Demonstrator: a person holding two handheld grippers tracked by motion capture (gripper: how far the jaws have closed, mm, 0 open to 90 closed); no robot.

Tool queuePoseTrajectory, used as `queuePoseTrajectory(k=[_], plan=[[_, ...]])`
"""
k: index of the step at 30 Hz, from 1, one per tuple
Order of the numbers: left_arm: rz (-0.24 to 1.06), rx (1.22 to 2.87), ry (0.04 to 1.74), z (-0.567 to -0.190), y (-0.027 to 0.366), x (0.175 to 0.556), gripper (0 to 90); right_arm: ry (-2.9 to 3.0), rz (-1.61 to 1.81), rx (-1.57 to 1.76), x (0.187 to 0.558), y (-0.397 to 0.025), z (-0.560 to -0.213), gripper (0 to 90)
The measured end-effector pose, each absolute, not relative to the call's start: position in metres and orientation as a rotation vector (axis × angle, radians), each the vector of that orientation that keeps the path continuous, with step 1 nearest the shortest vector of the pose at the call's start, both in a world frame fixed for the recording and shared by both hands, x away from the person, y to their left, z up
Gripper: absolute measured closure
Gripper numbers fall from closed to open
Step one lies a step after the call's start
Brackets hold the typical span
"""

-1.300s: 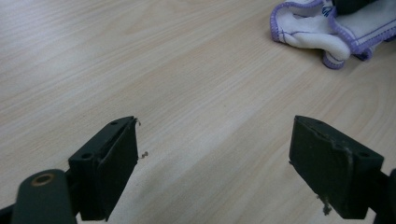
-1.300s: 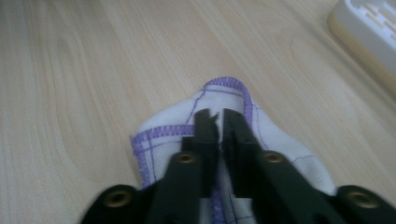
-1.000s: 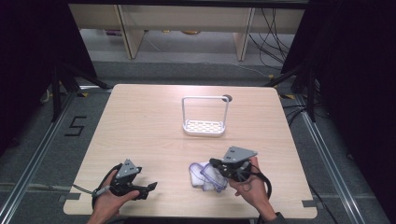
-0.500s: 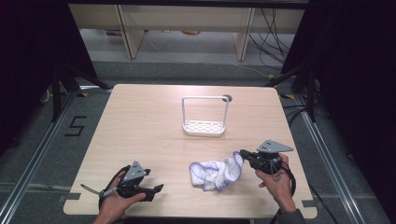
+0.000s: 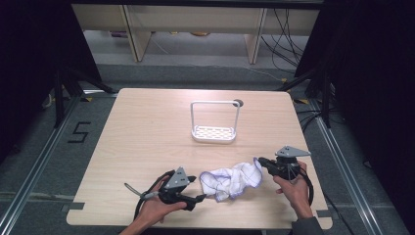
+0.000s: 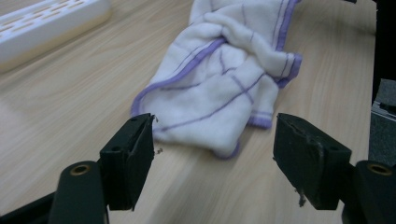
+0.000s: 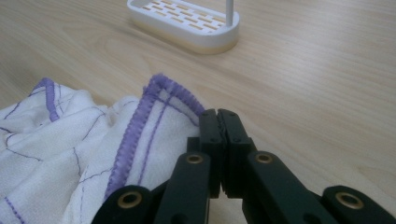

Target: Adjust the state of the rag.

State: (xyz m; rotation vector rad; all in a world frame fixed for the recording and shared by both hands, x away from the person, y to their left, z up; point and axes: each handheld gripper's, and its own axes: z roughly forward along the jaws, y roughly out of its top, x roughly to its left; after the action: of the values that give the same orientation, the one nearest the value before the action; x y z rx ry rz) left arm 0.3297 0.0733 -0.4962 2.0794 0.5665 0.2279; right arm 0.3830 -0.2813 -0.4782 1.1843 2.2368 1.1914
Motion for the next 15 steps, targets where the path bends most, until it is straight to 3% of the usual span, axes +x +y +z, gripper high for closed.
queuePoseTrajectory(k=[8, 9, 10, 11, 13, 15], plan=[[0.253, 2.124, 0.469, -0.502, 0.037, 0.339, 40.9, 2.237, 1.207, 1.188, 0.385, -0.283, -0.48, 89.4], [0.253, 2.128, 0.457, -0.503, 0.034, 0.341, 45.0, 2.237, 1.21, 1.19, 0.385, -0.283, -0.48, 89.4], [0.256, 2.141, 0.443, -0.505, 0.031, 0.342, 58.2, 2.233, 1.206, 1.191, 0.384, -0.283, -0.479, 89.4], [0.286, 2.165, 0.407, -0.506, 0.03, 0.344, 58.2, 2.233, 1.206, 1.191, 0.384, -0.283, -0.479, 89.4], [0.305, 2.224, 0.363, -0.507, 0.032, 0.349, 75.2, 2.234, 1.212, 1.191, 0.384, -0.284, -0.478, 89.4], [0.296, 2.198, 0.377, -0.506, 0.036, 0.349, 82.6, 2.232, 1.219, 1.185, 0.384, -0.284, -0.478, 89.5]])
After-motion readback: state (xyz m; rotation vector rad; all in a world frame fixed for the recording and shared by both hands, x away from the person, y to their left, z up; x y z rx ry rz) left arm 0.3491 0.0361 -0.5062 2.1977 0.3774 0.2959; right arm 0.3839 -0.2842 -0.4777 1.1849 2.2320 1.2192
